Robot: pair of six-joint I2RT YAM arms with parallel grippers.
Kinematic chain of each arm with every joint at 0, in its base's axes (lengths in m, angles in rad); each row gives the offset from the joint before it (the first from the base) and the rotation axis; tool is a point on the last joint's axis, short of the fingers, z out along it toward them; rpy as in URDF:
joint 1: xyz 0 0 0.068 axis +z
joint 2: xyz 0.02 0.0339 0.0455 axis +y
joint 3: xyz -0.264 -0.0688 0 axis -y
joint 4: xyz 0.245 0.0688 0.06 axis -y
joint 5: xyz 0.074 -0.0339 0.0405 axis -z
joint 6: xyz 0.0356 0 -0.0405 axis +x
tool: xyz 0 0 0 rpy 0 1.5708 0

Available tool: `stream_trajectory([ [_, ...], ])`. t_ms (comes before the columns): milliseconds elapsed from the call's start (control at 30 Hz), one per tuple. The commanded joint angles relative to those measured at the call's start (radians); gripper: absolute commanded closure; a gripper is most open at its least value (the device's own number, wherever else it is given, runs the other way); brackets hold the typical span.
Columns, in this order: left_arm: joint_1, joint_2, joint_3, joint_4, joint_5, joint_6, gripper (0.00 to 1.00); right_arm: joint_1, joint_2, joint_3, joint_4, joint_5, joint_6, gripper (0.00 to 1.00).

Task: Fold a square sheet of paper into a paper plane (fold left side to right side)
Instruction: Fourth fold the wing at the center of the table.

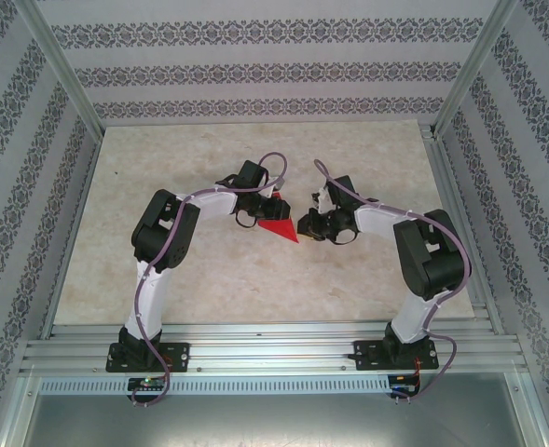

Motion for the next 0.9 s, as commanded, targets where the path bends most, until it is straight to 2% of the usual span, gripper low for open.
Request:
stream_trajectory([
  [0,0.016,0.018,-0.031,-0.045,-0.068,-0.007,0.66,0.020,0.057,0.046,0.115,-0.016,0.066,0.86],
  [200,0.016,0.014,-0.030,-0.046,-0.068,-0.007,0.66,0.027,0.146,0.066,0.099,0.034,0.053,0.86],
  [433,0.018,0.003,-0.030,-0.039,-0.061,-0.013,0.66,0.028,0.152,-0.001,0.017,0.069,0.021,0.86],
  [667,0.051,-0.071,-0.043,0.034,0.024,-0.070,0.64,0.041,0.152,-0.038,-0.098,0.154,-0.021,0.87],
  [867,0.054,-0.143,-0.072,0.108,0.089,-0.126,0.62,0.058,0.177,-0.006,-0.156,0.235,-0.037,0.87],
])
